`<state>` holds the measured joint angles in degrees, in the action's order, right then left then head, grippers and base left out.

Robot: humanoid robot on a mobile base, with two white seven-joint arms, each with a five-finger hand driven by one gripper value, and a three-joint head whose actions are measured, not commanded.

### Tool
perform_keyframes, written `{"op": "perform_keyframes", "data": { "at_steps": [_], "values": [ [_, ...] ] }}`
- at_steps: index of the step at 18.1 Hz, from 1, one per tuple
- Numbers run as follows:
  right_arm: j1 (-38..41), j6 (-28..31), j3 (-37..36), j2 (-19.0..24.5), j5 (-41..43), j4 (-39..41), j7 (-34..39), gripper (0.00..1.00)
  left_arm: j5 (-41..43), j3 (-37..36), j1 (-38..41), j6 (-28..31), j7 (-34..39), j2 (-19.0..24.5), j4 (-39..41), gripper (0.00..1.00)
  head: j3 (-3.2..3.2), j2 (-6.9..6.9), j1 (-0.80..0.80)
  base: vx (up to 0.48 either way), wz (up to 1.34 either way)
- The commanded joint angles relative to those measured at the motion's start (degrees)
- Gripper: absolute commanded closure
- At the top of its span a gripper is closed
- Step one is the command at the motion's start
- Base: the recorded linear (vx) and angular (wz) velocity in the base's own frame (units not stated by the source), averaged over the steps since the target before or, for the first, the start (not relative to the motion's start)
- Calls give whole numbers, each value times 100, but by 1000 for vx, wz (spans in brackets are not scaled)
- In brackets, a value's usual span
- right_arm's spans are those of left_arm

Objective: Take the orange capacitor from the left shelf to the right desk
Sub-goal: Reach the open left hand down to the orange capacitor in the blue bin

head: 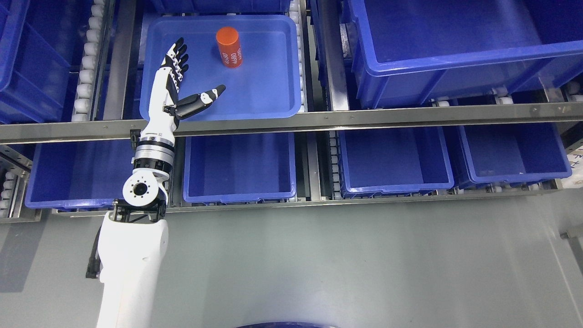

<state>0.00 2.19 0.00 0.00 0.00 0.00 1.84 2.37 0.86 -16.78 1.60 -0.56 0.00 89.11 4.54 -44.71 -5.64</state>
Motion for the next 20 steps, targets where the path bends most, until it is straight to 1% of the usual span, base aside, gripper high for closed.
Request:
{"op": "perform_keyframes", "data": {
  "at_steps": [1,4,6,9,11,14,20],
  "values": [
    [70,1,-62,-100,-35,193,1,0,0,-34,-54,-2,12,100,1,0,0,0,0,0,0],
    [70,-8,-62,-100,-26,193,1,0,17,-42,-89,77,21,100,-34,0,0,0,0,0,0],
    [70,1,-62,-100,-35,193,1,0,18,-42,-246,77,30,100,-253,0,0,0,0,0,0],
    [70,1,-62,-100,-35,193,1,0,70,-78,-808,77,30,100,-893,0,0,0,0,0,0],
    [70,1,-62,-100,-35,193,1,0,254,-252,-1212,77,21,100,-1341,0,0,0,0,0,0],
    [70,1,-62,-100,-35,193,1,0,272,-402,-1635,59,21,100,-2027,1,0,0,0,0,0],
    [70,1,-62,-100,-35,193,1,0,281,-763,-1732,33,21,100,-2634,1,0,0,0,0,0]
  ]
}}
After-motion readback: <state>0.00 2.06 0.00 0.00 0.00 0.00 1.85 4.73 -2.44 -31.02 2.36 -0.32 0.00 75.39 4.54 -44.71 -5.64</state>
